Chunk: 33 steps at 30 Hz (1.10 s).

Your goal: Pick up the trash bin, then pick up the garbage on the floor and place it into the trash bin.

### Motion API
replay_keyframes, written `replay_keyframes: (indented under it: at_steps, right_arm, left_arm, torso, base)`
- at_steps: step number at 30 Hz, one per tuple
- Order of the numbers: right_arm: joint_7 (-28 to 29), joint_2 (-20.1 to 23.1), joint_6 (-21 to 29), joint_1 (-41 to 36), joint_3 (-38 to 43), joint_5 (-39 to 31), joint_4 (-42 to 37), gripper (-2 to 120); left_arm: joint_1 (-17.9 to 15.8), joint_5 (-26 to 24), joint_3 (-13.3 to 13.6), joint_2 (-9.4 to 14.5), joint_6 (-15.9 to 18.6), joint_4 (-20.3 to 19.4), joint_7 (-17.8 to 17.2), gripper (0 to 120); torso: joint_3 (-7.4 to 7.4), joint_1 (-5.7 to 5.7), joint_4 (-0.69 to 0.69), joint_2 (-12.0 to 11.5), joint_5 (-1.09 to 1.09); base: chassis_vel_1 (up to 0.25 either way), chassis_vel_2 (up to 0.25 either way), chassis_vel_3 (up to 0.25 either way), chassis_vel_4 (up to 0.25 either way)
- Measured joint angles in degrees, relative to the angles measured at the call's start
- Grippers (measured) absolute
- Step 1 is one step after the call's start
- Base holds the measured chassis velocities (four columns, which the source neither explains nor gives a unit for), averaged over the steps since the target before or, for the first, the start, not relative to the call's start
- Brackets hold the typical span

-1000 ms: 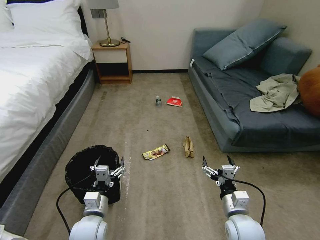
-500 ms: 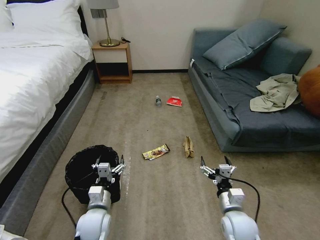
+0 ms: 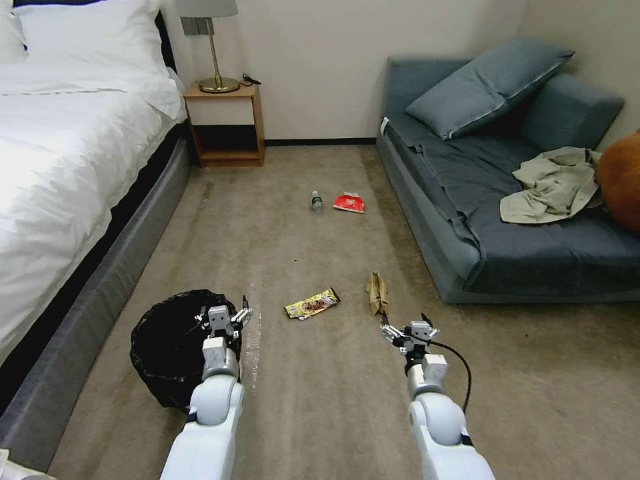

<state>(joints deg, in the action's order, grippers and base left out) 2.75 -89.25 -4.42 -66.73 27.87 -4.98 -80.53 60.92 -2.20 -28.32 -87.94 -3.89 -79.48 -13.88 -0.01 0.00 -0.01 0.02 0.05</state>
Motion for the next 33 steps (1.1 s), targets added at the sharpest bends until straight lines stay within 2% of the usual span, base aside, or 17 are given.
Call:
replay_keyframes:
  at_steps: [2,4,9,12,13,14,17,18,19,20,21,22,24,27,31,32,33]
  right_arm:
    - [0.09,-0.19,-0.25,1.01,-0.24,-0.23,1.56,100]
    - [0.12,-0.19,-0.28,1.09,-0.20,-0.26,1.74,100]
    - [0.12,0.04,-0.25,1.15,-0.29,-0.49,1.75,100]
    - [0.08,2.84,1.53,1.08,-0.23,-2.30,-1.04,100]
    - [0.09,3.65,2.06,1.04,-0.10,-2.80,-1.90,100]
    - [0.11,7.67,3.98,0.87,0.41,-4.63,-5.87,100]
    - [0.13,8.88,4.05,0.95,0.41,-4.82,-6.61,100]
    - [0.11,10.23,5.18,0.87,0.43,-5.81,-8.32,100]
    - [0.11,10.23,5.18,0.87,0.43,-5.81,-8.32,100]
    - [0.10,11.30,6.39,0.89,0.76,-6.88,-10.60,100]
    - [0.10,11.30,6.39,0.89,0.76,-6.88,-10.60,100]
    - [0.09,12.48,8.09,0.79,1.03,-8.34,-13.08,100]
    - [0.11,13.91,9.89,0.71,1.43,-9.83,-16.01,100]
    - [0.08,14.51,12.30,0.27,1.40,-11.23,-20.02,100]
    - [0.07,14.03,12.95,0.24,1.03,-11.12,-20.50,100]
    - [0.04,13.77,12.95,0.26,0.79,-10.76,-20.35,100]
    - [0.04,13.77,12.95,0.26,0.79,-10.76,-20.35,100]
  left_arm:
    - [-2.44,-0.15,0.24,-0.16,-0.27,2.97,-1.23,100]
    - [-2.83,-0.18,0.28,-0.18,-0.31,3.57,-1.46,100]
    - [-2.86,-0.28,0.28,-0.19,-0.30,3.89,-1.54,100]
    - [-2.85,-0.93,0.65,0.19,0.31,3.41,-1.66,100]
    - [-2.74,-1.22,0.83,0.45,0.63,2.81,-1.67,100]
    - [-2.22,-2.58,1.93,1.71,1.72,-0.65,-1.73,100]
    - [-1.87,-3.53,2.75,2.55,2.48,-3.16,-1.66,100]
    - [-1.11,-5.22,4.12,4.04,3.96,-7.19,-1.42,100]
    - [-1.11,-5.22,4.12,4.04,3.96,-7.19,-1.42,100]
    - [-0.66,-6.37,5.00,5.12,4.91,-10.21,-1.39,100]
    - [-0.66,-6.37,5.00,5.12,4.91,-10.21,-1.39,100]
    - [-0.06,-7.73,6.14,6.29,6.12,-13.50,-1.26,100]
    - [0.56,-9.27,7.40,7.70,7.39,-17.45,-1.07,100]
    - [0.87,-9.88,7.86,8.17,7.94,-18.73,-0.91,100]
    - [0.89,-9.90,7.87,8.21,7.96,-18.87,-0.92,100]
    - [0.91,-11.09,7.42,8.43,8.89,-19.50,-0.86,100]
    - [0.91,-11.09,7.42,8.43,8.89,-19.50,-0.86,100]
  torso:
    - [-0.01,0.00,-0.01,0.01,0.01]
    - [-0.01,0.00,-0.01,0.01,-0.02]
    - [0.00,0.00,0.02,0.00,-0.04]
    - [0.03,0.01,0.05,-0.04,-0.05]
    - [0.04,0.01,0.05,-0.04,-0.09]
    - [0.03,0.01,0.00,-0.03,-0.14]
    - [0.01,0.00,0.01,-0.03,-0.11]
    - [0.04,0.01,0.00,-0.04,0.01]
    - [0.04,0.01,0.00,-0.04,0.01]
    - [0.01,0.00,0.03,-0.03,-0.08]
    - [0.01,0.00,0.03,-0.03,-0.08]
    - [0.02,0.01,0.03,-0.03,-0.05]
    - [0.00,0.00,0.02,-0.03,-0.06]
    - [0.01,0.00,0.02,-0.02,-0.08]
    - [0.01,0.01,0.02,-0.03,-0.01]
    - [0.01,0.00,-0.01,-0.03,-0.12]
    - [0.01,0.00,-0.01,-0.03,-0.12]
  base:
    - [0.000,0.000,0.000,0.000]
    - [0.000,0.000,0.000,0.000]
    - [0.000,0.000,0.000,0.000]
    - [0.000,0.000,0.000,0.000]
    - [0.000,0.000,0.000,0.000]
    - [0.000,0.000,0.000,0.000]
    - [0.000,0.000,0.000,0.000]
    - [0.000,0.000,0.000,0.000]
    - [0.000,0.000,0.000,0.000]
    - [0.000,0.000,0.000,0.000]
    - [0.000,0.000,0.000,0.000]
    - [0.000,0.000,0.000,0.000]
    - [0.000,0.000,0.000,0.000]
    - [0.000,0.000,0.000,0.000]
    - [0.000,0.000,0.000,0.000]
    - [0.000,0.000,0.000,0.000]
    - [0.000,0.000,0.000,0.000]
